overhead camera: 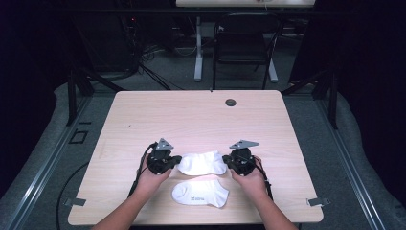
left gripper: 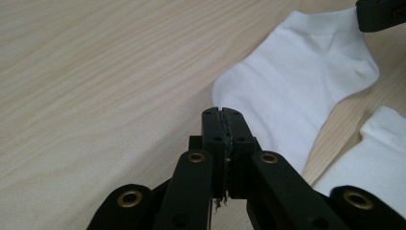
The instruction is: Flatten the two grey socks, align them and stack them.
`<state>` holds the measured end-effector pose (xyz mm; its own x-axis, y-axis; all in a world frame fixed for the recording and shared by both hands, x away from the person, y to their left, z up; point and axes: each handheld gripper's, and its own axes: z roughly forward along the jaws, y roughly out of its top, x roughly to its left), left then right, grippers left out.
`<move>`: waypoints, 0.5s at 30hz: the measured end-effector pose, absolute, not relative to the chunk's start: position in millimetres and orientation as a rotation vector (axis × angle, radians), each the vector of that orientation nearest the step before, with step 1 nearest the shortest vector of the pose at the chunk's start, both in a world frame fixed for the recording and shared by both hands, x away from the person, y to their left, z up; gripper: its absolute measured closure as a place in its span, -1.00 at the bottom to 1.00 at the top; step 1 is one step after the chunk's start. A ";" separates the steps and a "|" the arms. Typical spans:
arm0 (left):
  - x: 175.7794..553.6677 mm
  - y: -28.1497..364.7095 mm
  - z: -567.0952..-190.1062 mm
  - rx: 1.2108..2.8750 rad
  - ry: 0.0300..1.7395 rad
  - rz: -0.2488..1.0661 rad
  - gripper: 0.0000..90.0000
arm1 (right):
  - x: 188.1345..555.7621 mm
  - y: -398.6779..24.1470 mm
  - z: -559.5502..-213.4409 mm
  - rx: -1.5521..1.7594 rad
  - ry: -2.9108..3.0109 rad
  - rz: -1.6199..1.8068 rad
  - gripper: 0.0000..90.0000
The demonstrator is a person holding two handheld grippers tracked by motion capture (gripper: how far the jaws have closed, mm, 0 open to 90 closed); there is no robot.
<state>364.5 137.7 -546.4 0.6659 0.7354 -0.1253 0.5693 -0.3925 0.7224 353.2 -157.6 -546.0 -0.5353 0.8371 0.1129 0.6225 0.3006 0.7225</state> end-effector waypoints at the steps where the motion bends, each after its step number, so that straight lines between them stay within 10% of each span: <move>1: 363.7 139.0 -544.8 2.111 1.006 0.263 0.99 | 353.7 -158.1 -544.0 1.334 2.288 1.078 0.95; 15: 332.6 149.3 -518.7 2.105 0.934 0.261 0.99 | 324.8 -161.9 -516.5 1.291 2.287 1.156 0.95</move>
<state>332.6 149.3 -518.7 0.7062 0.6971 -0.1238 0.5318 -0.4068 0.7427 324.8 -161.9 -516.5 -0.5656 0.8123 0.1420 0.5958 0.2836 0.7514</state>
